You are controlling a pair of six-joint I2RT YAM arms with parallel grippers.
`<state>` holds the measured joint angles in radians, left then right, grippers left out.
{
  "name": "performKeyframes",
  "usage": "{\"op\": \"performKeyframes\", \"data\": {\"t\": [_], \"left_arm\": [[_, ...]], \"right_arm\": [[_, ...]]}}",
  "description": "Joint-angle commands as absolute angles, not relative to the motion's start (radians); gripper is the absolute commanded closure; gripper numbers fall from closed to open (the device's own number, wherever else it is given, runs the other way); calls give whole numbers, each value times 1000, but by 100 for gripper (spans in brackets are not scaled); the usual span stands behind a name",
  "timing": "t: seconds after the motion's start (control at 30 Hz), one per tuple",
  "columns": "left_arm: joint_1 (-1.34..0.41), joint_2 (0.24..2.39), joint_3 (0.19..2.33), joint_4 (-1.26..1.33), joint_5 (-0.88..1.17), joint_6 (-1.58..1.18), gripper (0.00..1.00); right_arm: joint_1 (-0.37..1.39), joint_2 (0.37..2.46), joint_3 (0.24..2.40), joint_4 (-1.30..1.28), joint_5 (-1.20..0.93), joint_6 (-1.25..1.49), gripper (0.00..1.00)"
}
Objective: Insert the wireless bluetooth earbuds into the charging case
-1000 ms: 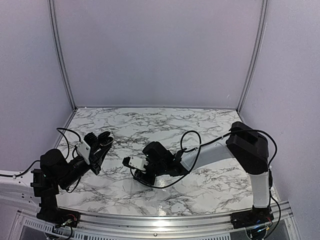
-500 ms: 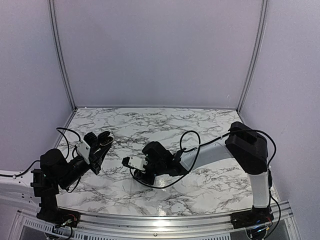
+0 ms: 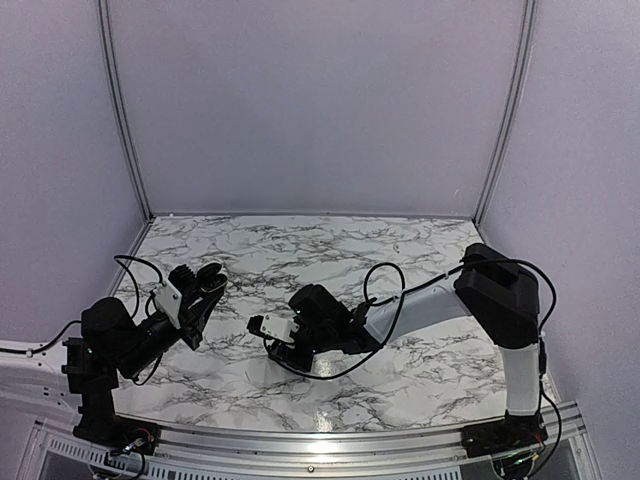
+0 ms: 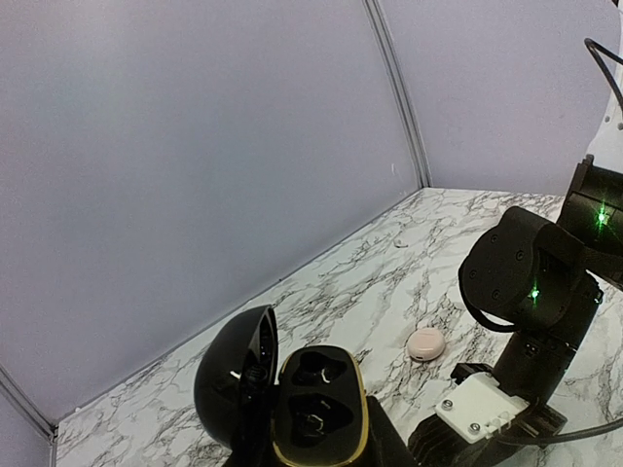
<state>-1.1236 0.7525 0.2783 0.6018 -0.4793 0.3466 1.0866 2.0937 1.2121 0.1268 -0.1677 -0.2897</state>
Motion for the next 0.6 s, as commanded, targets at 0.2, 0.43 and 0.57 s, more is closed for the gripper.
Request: {"op": "performKeyframes", "data": {"t": [0.2, 0.43, 0.57], "left_arm": [[-1117, 755, 282, 651, -474, 338, 100], [-1116, 752, 274, 657, -466, 337, 100], [-1116, 750, 264, 665, -433, 351, 100]], "right_arm": [[1092, 2106, 1198, 28, -178, -309, 83], [1092, 2066, 1193, 19, -213, -289, 92], [1083, 2006, 1193, 17, -281, -254, 93]]}}
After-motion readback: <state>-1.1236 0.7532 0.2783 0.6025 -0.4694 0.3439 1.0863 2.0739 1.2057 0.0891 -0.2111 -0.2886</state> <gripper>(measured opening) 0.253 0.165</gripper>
